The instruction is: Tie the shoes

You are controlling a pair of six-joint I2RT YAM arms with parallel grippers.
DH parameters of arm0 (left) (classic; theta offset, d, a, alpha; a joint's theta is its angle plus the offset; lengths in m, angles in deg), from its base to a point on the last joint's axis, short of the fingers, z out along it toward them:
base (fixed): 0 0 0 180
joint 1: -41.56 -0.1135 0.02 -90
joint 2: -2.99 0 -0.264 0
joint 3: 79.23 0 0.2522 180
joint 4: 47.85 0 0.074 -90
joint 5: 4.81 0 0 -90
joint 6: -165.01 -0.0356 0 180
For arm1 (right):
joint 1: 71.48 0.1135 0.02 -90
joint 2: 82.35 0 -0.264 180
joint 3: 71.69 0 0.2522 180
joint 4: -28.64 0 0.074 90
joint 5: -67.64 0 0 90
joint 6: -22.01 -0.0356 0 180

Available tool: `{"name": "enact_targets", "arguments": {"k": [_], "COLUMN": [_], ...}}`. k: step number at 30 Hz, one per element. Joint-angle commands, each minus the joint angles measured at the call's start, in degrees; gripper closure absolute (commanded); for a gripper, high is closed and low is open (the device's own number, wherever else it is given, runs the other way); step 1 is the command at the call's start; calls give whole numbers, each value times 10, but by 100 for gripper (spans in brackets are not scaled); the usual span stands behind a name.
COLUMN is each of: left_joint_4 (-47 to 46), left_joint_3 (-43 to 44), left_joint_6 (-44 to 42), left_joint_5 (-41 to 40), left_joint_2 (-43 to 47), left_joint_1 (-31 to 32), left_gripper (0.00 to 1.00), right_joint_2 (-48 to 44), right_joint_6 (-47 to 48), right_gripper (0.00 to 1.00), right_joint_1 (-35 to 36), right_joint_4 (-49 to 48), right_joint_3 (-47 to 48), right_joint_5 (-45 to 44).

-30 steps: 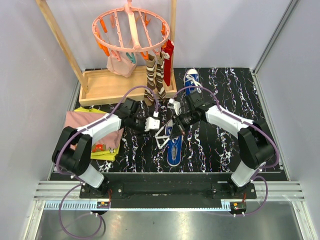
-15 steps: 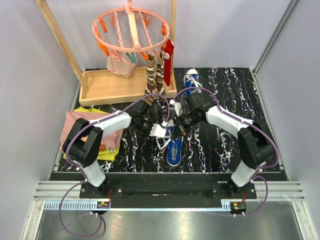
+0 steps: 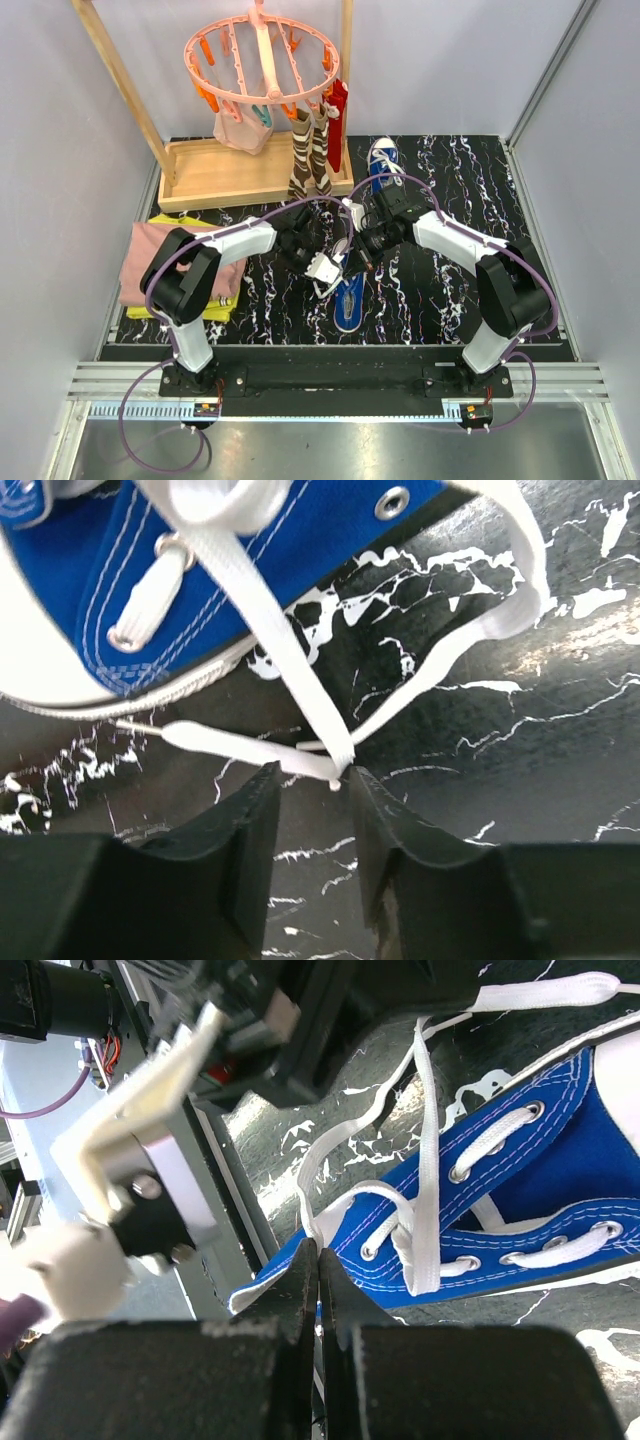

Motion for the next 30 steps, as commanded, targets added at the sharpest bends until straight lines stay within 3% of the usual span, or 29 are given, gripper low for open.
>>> {"name": "enact_targets", "arguments": {"k": [1, 7, 13, 23, 30], "left_joint_4": [14, 41, 79, 127, 220], "left_joint_3": [25, 20, 29, 23, 25], "left_joint_6": [-33, -72, -74, 2, 92], "left_joint_5": [-15, -14, -23, 24, 36], "left_joint_2": [-13, -10, -1, 115, 173], "left_joint_1": [6, 8, 3, -5, 28], "left_gripper": [66, 73, 100, 100, 100], "right_joint_2": [-9, -8, -6, -6, -6], "right_joint_6": [11, 13, 15, 6, -13], "right_gripper": [100, 100, 100, 100, 100], "right_joint_1": [-6, -7, -8, -9, -8], "right_joint_4": [1, 1, 0, -2, -17], "right_joint_3": [3, 4, 4, 11, 28], "right_joint_5": [2, 0, -7, -24, -35]}}
